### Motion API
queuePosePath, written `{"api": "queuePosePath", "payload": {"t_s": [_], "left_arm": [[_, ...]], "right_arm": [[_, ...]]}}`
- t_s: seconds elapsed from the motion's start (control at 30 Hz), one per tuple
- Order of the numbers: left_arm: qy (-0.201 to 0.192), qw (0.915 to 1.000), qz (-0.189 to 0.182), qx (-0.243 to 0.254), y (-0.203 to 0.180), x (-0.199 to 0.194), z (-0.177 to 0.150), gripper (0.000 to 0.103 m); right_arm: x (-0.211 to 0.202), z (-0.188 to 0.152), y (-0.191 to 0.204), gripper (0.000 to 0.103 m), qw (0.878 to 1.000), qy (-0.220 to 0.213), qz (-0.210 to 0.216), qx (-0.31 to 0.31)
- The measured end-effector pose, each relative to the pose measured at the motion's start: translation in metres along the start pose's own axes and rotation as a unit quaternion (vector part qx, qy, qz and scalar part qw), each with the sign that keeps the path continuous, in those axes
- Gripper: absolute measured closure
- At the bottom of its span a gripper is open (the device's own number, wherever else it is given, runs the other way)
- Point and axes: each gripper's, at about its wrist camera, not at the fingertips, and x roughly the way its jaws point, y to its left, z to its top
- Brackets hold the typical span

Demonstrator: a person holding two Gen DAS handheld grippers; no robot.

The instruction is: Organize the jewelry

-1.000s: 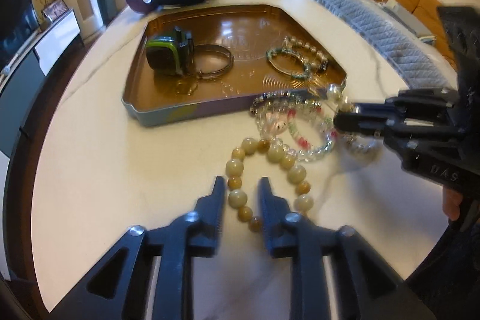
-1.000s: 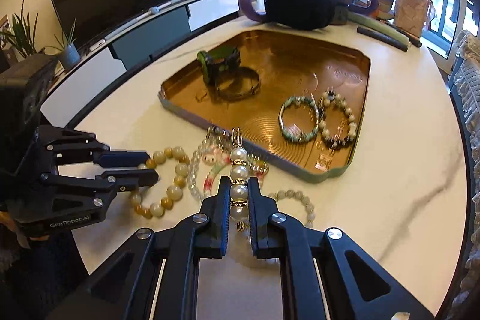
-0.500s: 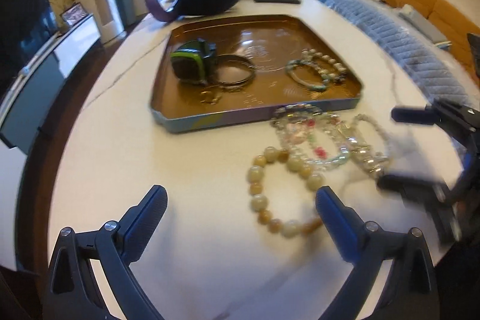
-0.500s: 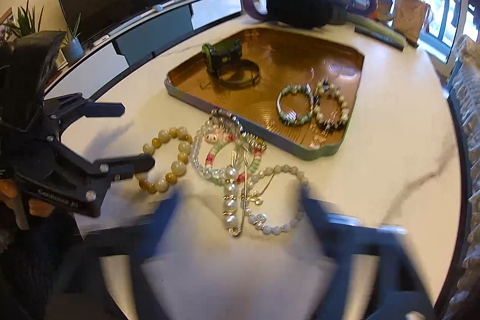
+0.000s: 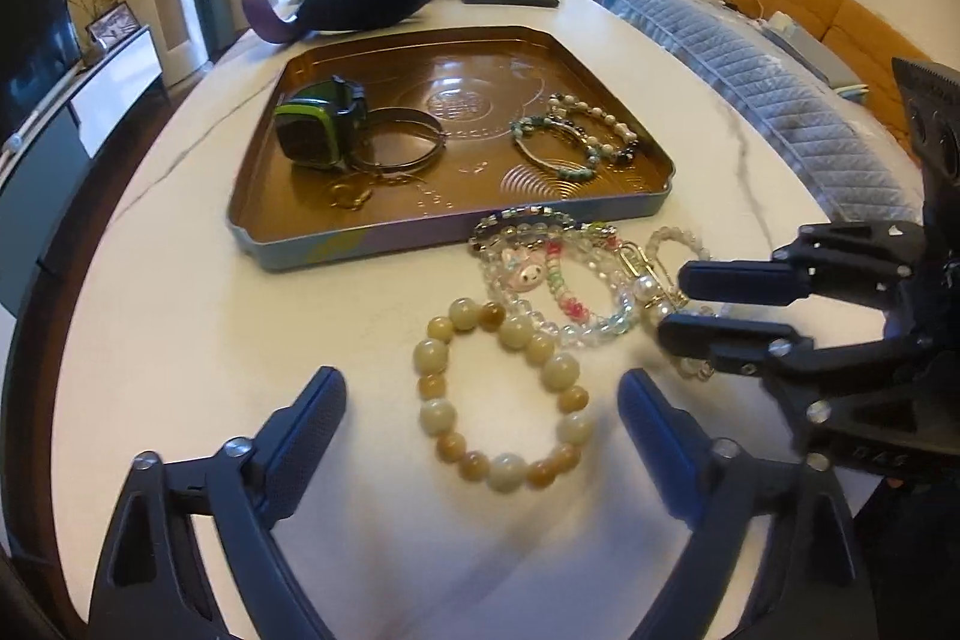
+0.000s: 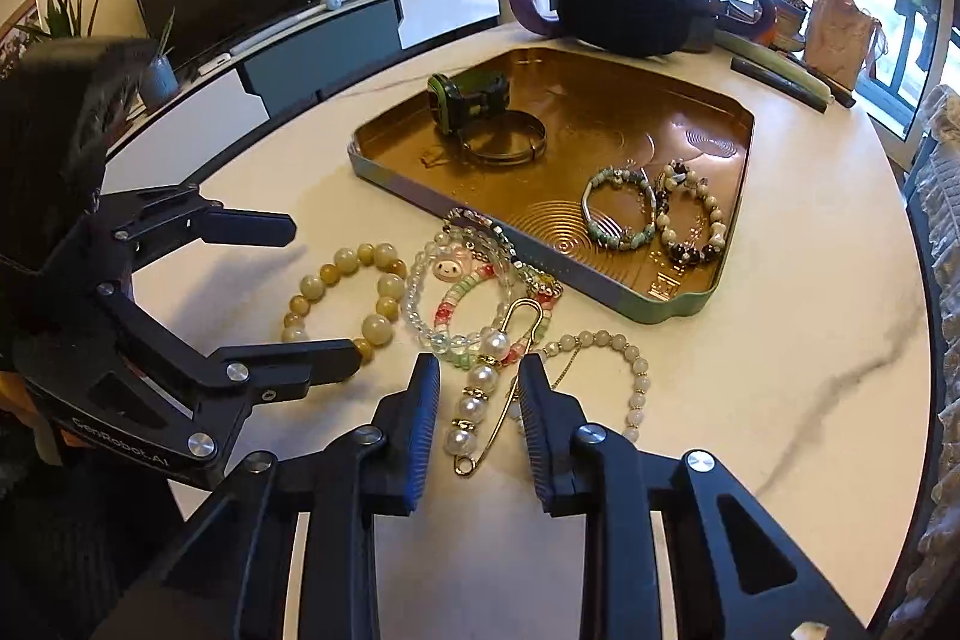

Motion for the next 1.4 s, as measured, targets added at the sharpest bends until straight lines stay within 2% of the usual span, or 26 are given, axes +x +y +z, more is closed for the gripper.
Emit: {"api": "queuePosePath", "payload": {"t_s": [0.13,0.2,0.23,0.3,0.33,0.37,0.4,0.43,0.63,0.67,0.73,0.93,1.1,1.17,1.3,1.37,1.4], "left_arm": [[0.014,0.9999,-0.003,0.005,-0.002,0.008,0.000,0.026],[0.006,0.9992,0.019,0.034,-0.009,0.009,-0.001,0.027],[0.000,0.9991,0.010,0.041,-0.011,0.008,-0.001,0.035],[-0.003,0.9991,0.006,0.041,-0.011,0.006,0.001,0.043],[-0.006,0.9992,0.007,0.039,-0.010,0.004,0.001,0.054],[-0.007,0.9993,0.006,0.037,-0.009,0.003,0.002,0.070],[-0.006,0.9994,0.004,0.034,-0.008,0.002,0.001,0.077],[-0.003,0.9995,0.000,0.030,-0.007,0.002,0.001,0.078],[0.003,0.9996,-0.027,0.003,-0.001,-0.002,0.000,0.080],[-0.001,0.9996,-0.029,0.001,-0.001,-0.004,0.001,0.084],[-0.007,0.9995,-0.032,0.000,-0.001,-0.010,0.003,0.102],[-0.030,0.9990,-0.034,-0.002,0.001,-0.023,0.009,0.102],[-0.012,0.9993,-0.037,0.001,0.004,-0.019,0.009,0.100],[0.000,0.9995,-0.032,-0.003,0.005,-0.016,0.005,0.094],[0.012,0.9980,-0.060,0.015,-0.005,-0.013,-0.001,0.086],[0.013,0.9973,-0.064,0.033,-0.015,-0.014,-0.004,0.068],[0.015,0.9971,-0.062,0.040,-0.020,-0.012,-0.006,0.062]], "right_arm": [[0.008,-0.001,0.001,0.077,1.000,0.015,-0.005,-0.004],[0.010,-0.001,0.003,0.077,1.000,0.016,-0.008,-0.010],[0.010,-0.001,0.005,0.077,1.000,0.018,-0.013,-0.015],[0.010,-0.001,0.006,0.080,0.999,0.018,-0.020,-0.018],[0.010,-0.001,0.007,0.082,0.999,0.019,-0.024,-0.021],[0.011,-0.001,0.008,0.086,0.999,0.020,-0.028,-0.024],[0.011,-0.001,0.008,0.089,0.999,0.021,-0.033,-0.026],[0.011,0.000,0.008,0.093,0.999,0.022,-0.037,-0.026],[0.002,0.002,0.006,0.093,0.999,0.010,-0.037,-0.024],[0.000,0.004,0.006,0.093,0.999,0.007,-0.035,-0.023],[-0.006,0.006,0.005,0.093,0.999,-0.002,-0.038,-0.023],[-0.019,0.012,0.000,0.093,0.999,-0.019,-0.038,-0.010],[-0.019,0.012,-0.002,0.093,0.999,-0.018,-0.038,-0.006],[-0.018,0.012,-0.002,0.093,0.999,-0.016,-0.037,-0.006],[-0.018,0.011,-0.002,0.093,0.999,-0.015,-0.038,-0.005],[-0.019,0.011,-0.003,0.093,0.999,-0.015,-0.039,-0.001],[-0.019,0.011,-0.004,0.093,0.999,-0.016,-0.039,0.001]]}}
